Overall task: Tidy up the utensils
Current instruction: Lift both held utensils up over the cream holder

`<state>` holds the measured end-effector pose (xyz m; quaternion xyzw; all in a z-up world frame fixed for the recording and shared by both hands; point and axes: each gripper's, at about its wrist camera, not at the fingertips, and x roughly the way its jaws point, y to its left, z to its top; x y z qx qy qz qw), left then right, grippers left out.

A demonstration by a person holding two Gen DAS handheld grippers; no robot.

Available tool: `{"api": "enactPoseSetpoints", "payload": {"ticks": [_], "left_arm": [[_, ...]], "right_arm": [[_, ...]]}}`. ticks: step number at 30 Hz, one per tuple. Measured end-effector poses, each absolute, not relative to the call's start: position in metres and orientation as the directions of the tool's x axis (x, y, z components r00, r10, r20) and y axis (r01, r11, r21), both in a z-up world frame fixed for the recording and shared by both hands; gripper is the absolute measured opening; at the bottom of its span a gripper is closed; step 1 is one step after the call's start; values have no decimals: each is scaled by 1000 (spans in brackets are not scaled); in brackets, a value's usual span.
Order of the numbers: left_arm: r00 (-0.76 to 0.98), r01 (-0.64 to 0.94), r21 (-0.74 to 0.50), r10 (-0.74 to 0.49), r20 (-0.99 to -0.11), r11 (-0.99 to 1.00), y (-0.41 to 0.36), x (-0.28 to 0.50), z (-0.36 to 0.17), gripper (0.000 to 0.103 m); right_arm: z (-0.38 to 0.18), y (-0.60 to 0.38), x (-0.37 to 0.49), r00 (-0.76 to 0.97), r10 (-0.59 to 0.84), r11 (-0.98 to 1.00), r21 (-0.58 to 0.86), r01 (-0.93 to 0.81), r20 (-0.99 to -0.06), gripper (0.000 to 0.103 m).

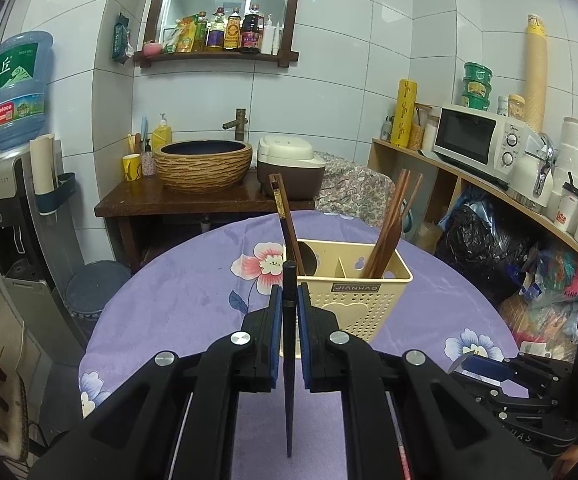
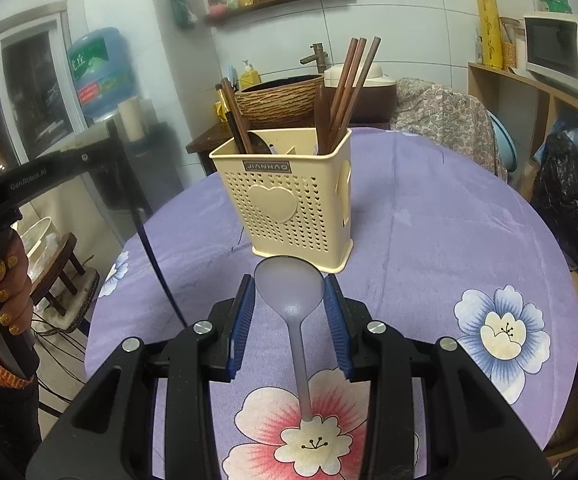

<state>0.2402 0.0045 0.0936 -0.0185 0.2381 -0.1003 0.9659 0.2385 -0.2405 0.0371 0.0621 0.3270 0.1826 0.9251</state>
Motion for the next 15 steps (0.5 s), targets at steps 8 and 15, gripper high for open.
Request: {"api": "enactPoseSetpoints", "payload": {"ticks": [8, 15], "left_arm": [[880, 215, -81, -229, -415, 973, 9, 247, 133, 9], [893, 278, -100, -295, -338, 955, 9, 261, 208, 9]], "right_arm": [[83, -230, 258, 742, 415, 909, 211, -359, -526, 36], [165, -218, 290, 821, 404, 914, 149, -377, -402, 36]]}}
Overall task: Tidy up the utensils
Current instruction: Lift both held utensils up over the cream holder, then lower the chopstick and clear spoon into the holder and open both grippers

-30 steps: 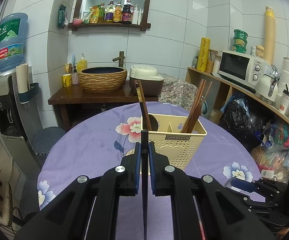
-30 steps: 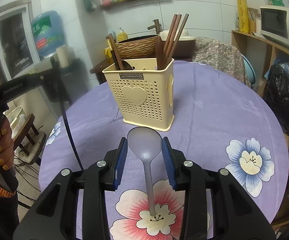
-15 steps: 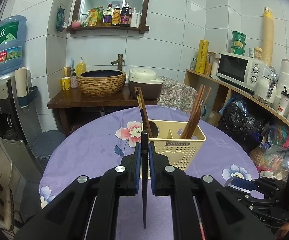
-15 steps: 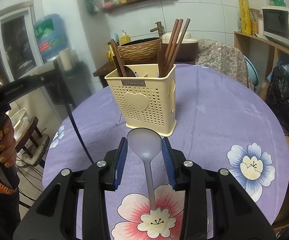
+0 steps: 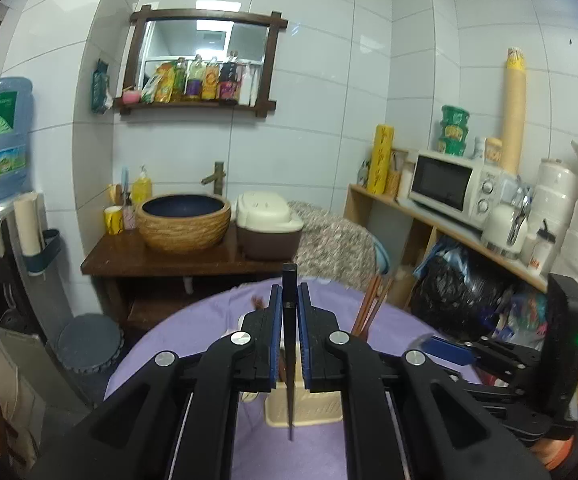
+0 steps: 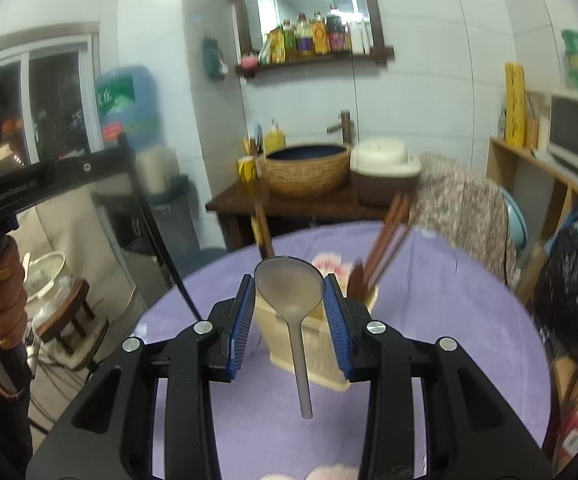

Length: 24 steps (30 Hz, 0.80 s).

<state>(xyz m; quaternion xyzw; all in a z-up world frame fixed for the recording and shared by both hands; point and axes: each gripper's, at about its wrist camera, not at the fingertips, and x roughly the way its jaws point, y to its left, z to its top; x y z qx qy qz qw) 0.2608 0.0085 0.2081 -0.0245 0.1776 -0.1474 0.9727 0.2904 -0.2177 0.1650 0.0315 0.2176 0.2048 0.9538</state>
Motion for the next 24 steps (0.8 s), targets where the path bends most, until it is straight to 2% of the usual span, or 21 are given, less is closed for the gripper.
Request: {"api": "enactPoseSetpoints", "payload": {"ticks": [5, 10, 15, 24], "left_arm": [[915, 269, -103, -287, -284, 958, -1, 279, 242, 9], [931, 243, -114, -265, -252, 963, -7, 306, 244, 9], [931, 225, -121, -250, -267, 967, -9, 326, 225, 9], [907, 215, -143, -252, -337, 966, -13, 338, 159, 9]], "right_arm": [[201, -205, 316, 860, 388, 922, 125, -368, -332, 36], [193, -194, 343, 868, 369, 929, 113, -352, -333, 36], [164, -187, 354, 876, 329, 944, 95, -317, -352, 36], [104, -185, 340, 922, 198, 980, 79, -182, -332, 36]]}}
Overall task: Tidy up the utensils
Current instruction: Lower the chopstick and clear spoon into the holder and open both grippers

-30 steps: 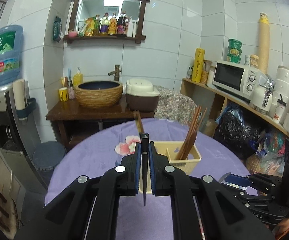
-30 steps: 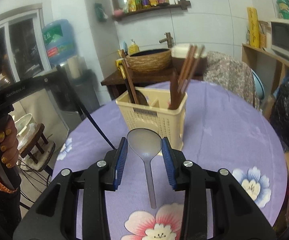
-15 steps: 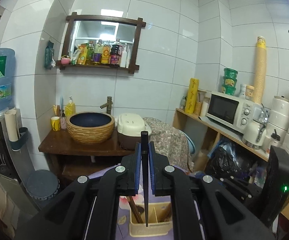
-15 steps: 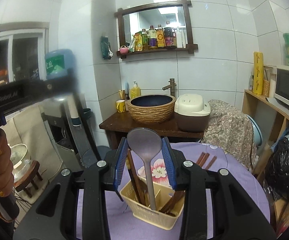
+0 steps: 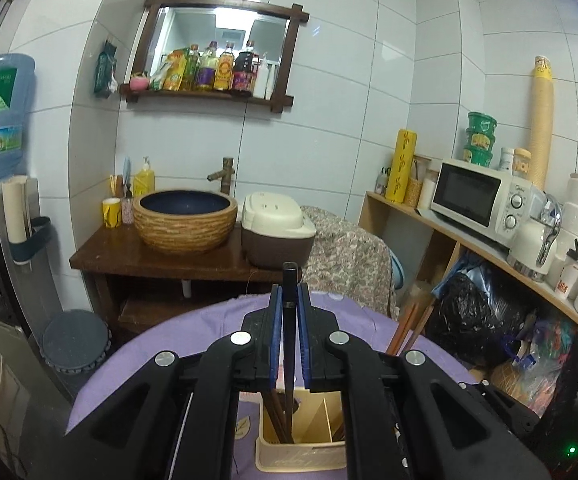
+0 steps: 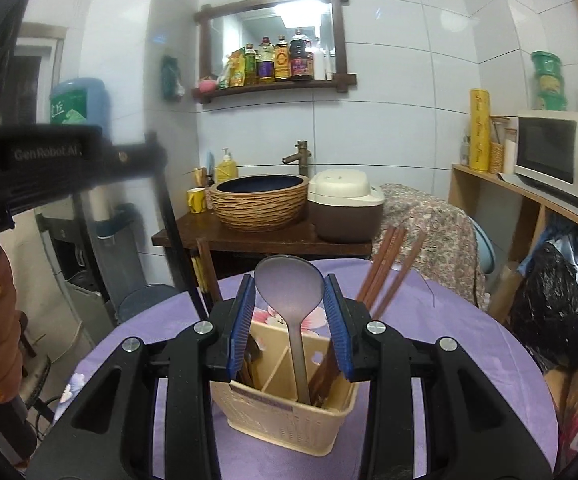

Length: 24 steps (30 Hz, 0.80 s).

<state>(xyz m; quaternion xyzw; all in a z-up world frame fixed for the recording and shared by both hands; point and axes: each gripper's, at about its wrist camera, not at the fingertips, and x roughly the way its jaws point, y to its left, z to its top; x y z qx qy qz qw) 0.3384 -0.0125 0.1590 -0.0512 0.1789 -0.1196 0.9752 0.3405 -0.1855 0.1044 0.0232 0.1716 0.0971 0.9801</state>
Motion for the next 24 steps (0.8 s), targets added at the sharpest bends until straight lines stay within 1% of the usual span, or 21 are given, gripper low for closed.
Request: {"api": "enactPoseSetpoints", "payload": {"ticks": [3, 6, 12, 13, 14, 17, 22, 23, 24], "left_arm": [[891, 220, -162, -266, -369, 962, -13, 342, 142, 9], [883, 220, -166, -269, -385, 961, -15, 344, 131, 9], [859, 220, -172, -274, -433, 960, -17, 347, 106, 9], [855, 219, -172, -274, -441, 960, -18, 349, 102, 9], [853, 219, -171, -274, -444, 961, -18, 349, 100, 9], [864, 215, -142, -256, -434, 966, -21, 347, 98, 9], [859, 226, -140, -265, -438, 964, -24, 347, 99, 9], [859, 227, -136, -264, -438, 964, -24, 346, 99, 9], [861, 228, -138, -265, -434, 964, -23, 345, 100, 9]], "right_arm": [[90, -190, 342, 920, 190, 981, 102, -165, -343, 36], [77, -191, 338, 925, 170, 985, 89, -149, -340, 36], [55, -199, 342, 909, 159, 986, 102, -130, -386, 36], [51, -199, 344, 902, 163, 986, 104, -132, -399, 31], [49, -199, 346, 896, 163, 986, 104, -132, -412, 23], [43, -201, 350, 891, 159, 986, 114, -121, -426, 23], [44, -204, 346, 892, 180, 981, 136, -135, -414, 24], [44, -204, 343, 897, 176, 982, 132, -133, -406, 26], [45, -204, 340, 900, 175, 982, 132, -132, -399, 30]]}}
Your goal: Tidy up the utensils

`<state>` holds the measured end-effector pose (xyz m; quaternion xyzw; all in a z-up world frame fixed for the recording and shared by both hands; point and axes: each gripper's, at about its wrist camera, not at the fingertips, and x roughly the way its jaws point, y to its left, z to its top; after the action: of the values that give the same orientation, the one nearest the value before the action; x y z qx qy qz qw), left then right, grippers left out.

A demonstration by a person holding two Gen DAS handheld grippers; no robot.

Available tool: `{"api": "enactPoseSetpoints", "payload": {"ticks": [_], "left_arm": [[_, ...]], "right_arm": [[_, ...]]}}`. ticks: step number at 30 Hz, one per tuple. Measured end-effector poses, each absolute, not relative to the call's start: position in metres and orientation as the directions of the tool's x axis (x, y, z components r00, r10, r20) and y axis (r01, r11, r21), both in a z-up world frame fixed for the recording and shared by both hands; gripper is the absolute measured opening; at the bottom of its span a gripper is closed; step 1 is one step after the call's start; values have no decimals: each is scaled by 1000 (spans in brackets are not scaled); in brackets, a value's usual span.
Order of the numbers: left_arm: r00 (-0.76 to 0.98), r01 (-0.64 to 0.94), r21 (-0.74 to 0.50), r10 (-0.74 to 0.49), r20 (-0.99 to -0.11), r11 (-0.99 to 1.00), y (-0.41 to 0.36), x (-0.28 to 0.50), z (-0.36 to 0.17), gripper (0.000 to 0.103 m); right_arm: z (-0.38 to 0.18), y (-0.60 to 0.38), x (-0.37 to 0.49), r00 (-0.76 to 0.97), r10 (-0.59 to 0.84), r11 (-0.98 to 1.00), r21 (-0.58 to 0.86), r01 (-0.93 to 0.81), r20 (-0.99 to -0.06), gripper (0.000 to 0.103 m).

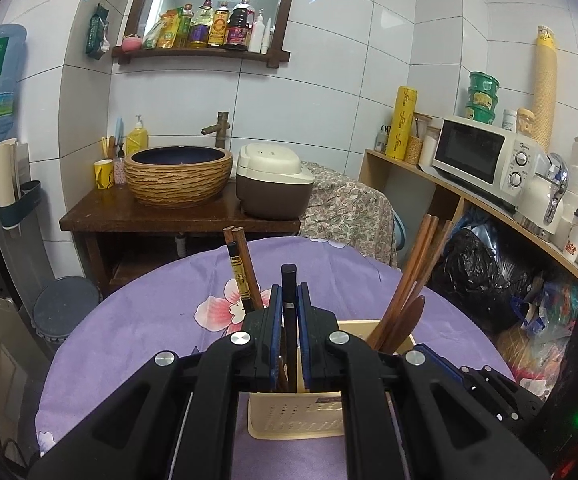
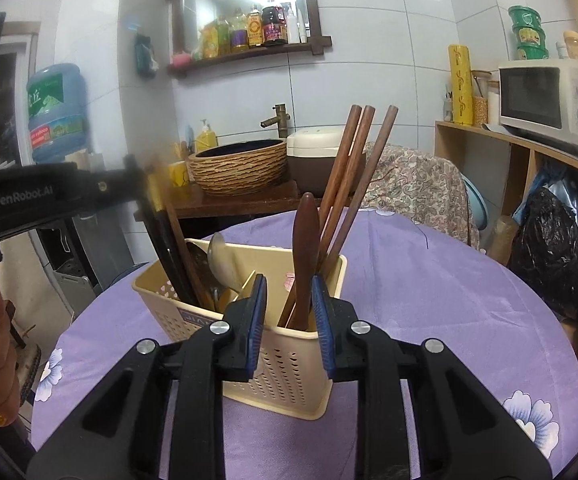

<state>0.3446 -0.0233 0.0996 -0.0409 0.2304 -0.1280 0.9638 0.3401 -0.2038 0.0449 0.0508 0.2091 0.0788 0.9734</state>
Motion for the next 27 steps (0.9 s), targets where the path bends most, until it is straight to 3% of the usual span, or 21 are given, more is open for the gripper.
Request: {"api": "enactPoseSetpoints", "payload": {"ticks": [3, 5, 7, 9, 12, 16, 19, 27], "left_arm": [[870, 225, -134, -261, -419, 965, -22, 338, 101, 11], [878, 221, -122, -252, -406, 968, -20, 331, 103, 22], [889, 217, -112, -244, -388, 970, -17, 323, 107, 38], [901, 209, -105, -234, -365, 972, -12, 311, 110, 48], [916, 192, -106, -217, -336, 976, -1, 290, 110, 74], [922, 185, -91, -205, -330, 979, 12, 258, 93, 98], [926, 161, -43, -166, -340, 986, 18, 224, 64, 98], [906, 118, -61, -132, -401, 991, 14, 132, -21, 98]], "right_arm": [[47, -207, 331, 904, 186, 979, 146, -140, -384, 43], [49, -207, 323, 911, 179, 982, 128, -141, -372, 44], [52, -209, 315, 913, 173, 984, 110, -142, -368, 46], [53, -213, 307, 909, 186, 981, 126, -149, -374, 60], [54, -222, 293, 902, 193, 979, 134, -152, -386, 75], [44, -233, 260, 896, 195, 980, 108, -165, -400, 88], [26, -240, 229, 896, 175, 984, 88, -152, -408, 96], [-36, -240, 124, 902, 160, 987, 55, -151, -400, 97]]}}
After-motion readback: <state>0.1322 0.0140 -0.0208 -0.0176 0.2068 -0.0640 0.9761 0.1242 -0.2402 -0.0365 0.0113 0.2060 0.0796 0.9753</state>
